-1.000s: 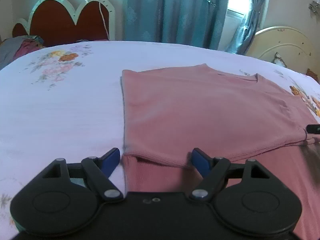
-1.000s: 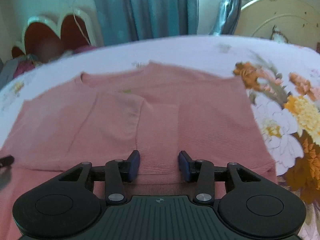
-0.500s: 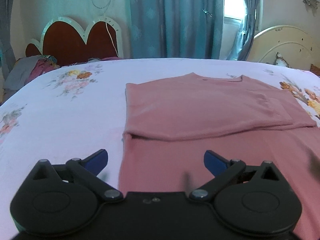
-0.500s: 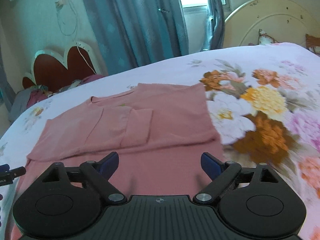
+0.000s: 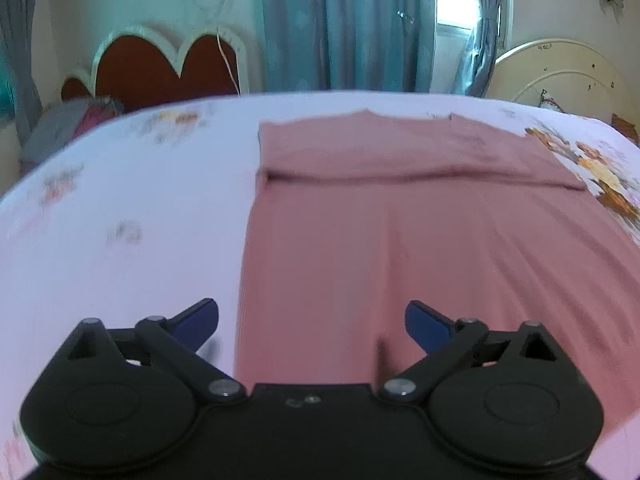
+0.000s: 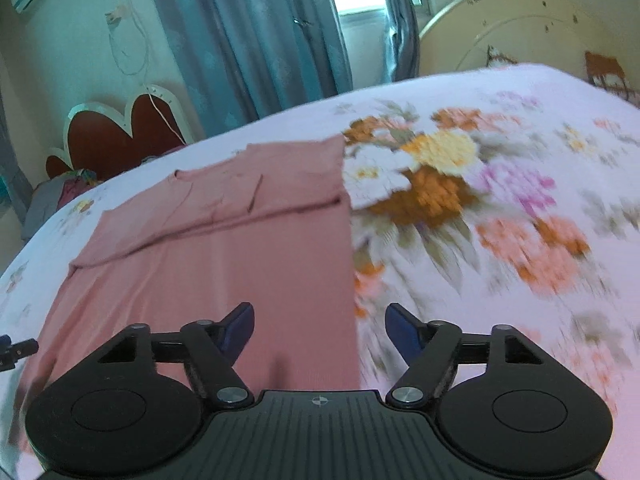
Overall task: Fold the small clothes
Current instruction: 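Grasp the collar end with the left gripper and fold it toward the hem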
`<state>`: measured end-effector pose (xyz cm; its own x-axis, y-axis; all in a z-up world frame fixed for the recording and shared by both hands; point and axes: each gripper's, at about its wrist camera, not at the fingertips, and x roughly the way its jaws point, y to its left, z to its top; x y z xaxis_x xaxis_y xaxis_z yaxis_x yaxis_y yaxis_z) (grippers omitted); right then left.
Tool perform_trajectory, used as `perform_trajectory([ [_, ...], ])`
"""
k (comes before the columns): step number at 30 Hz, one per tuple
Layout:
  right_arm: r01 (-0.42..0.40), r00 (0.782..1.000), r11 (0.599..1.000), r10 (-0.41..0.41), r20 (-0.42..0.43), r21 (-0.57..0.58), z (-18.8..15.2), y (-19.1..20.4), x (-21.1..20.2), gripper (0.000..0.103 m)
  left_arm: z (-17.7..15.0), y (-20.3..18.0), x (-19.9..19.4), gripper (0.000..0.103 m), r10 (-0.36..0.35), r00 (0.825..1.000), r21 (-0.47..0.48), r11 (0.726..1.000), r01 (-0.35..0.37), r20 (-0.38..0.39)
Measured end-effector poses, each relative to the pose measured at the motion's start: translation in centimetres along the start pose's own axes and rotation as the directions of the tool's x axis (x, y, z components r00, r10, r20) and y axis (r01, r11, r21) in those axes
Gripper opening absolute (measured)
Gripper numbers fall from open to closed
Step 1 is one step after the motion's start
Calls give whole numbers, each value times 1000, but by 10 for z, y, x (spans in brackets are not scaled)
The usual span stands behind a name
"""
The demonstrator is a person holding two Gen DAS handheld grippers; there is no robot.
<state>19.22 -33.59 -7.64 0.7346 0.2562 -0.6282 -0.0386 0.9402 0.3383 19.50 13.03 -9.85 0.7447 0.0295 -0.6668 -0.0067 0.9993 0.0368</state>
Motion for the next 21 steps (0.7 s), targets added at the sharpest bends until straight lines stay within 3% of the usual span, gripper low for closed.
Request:
perform_trajectory([
  [5,-75,995,992,81,-60,102,-31,-27,-13,72,-34,24,-7,73,-62,994,-68,996,56,-90],
  [11,-122,984,976,143,-108,180,-64,-44,-22,71,-52,35,-21,70,-143,985,-121,984,131,-97],
  [14,-156,978,970,178,-109,184,-72,-43,-27,65,-60,42,-25,70,-191,977,-170,970,173,-95],
  [18,-183,973,953,210,-91,242,-63,-51,-19,58,-55,55,-14,68,-267,960,-225,944,243,-87],
  [21,-194,971,931,228,-78,309,-50,-61,-2,53,-44,70,4,60,-316,946,-296,913,281,-77],
])
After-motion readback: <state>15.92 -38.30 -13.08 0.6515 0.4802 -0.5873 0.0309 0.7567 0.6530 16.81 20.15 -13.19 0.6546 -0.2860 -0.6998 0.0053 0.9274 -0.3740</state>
